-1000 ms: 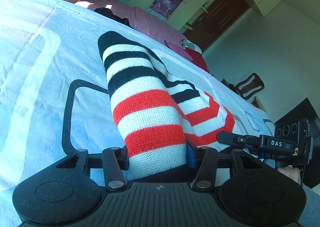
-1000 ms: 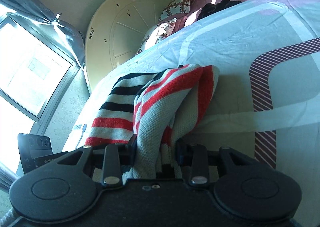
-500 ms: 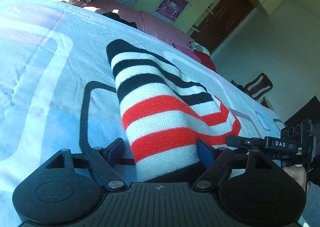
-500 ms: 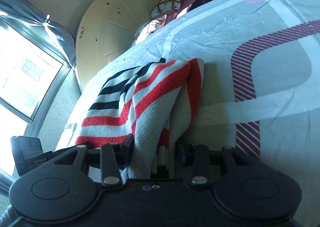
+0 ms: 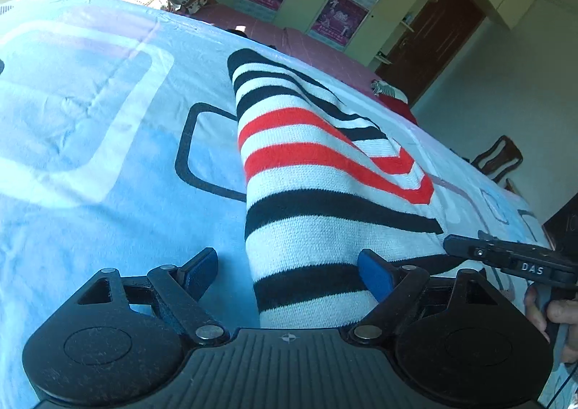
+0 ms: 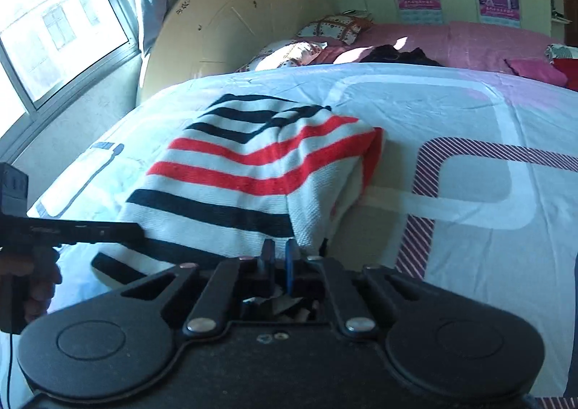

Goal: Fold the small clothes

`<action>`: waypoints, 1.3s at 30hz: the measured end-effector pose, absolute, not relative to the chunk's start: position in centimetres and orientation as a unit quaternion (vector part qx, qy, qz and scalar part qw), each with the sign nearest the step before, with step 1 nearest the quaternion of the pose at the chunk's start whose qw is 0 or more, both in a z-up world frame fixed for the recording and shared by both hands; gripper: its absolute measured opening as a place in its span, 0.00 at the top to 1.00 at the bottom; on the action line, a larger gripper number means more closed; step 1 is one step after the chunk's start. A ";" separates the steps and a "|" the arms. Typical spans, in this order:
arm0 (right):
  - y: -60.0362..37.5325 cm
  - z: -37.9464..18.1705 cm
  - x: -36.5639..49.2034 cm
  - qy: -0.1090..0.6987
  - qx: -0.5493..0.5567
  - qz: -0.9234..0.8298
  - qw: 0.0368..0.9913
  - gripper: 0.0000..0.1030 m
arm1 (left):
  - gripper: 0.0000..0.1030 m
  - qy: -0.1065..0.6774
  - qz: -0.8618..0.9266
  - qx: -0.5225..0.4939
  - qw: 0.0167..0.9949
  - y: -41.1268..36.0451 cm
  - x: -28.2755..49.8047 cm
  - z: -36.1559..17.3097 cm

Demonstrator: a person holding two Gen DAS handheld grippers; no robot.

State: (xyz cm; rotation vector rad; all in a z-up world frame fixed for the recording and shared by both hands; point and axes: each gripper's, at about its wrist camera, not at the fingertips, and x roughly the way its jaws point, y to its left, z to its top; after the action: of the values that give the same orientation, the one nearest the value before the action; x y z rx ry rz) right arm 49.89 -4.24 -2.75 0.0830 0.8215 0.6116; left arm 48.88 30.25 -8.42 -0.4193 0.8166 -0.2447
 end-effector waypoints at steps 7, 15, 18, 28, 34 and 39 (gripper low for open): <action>-4.9 -0.9 49.2 0.379 0.061 0.294 0.875 0.91 | 0.18 0.372 -0.113 -0.201 0.899 30.2 46.6 -7.3; -5.3 0.3 47.7 0.387 0.061 0.256 0.884 0.66 | 0.00 0.379 -0.020 -0.111 0.919 26.8 45.4 -6.7; -7.7 2.7 44.2 0.343 0.061 0.231 0.908 0.08 | 0.00 0.371 0.021 -0.101 0.923 26.2 43.1 -5.4; -10.0 7.6 27.8 0.316 0.004 0.245 0.916 0.05 | 0.00 0.271 0.034 -0.072 0.959 20.8 26.2 3.1; -10.3 11.0 16.7 0.277 -0.022 0.227 0.933 0.05 | 0.00 0.260 0.036 -0.055 0.963 18.0 15.5 6.2; -10.3 12.1 11.0 0.265 -0.039 0.214 0.939 0.05 | 0.00 0.254 0.033 -0.050 0.965 17.1 8.5 7.8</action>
State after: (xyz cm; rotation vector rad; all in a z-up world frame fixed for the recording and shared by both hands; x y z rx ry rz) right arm 10.96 -10.25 12.09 -0.0803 0.5406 0.4371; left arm 8.45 17.13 7.81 -0.1022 0.5135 0.0658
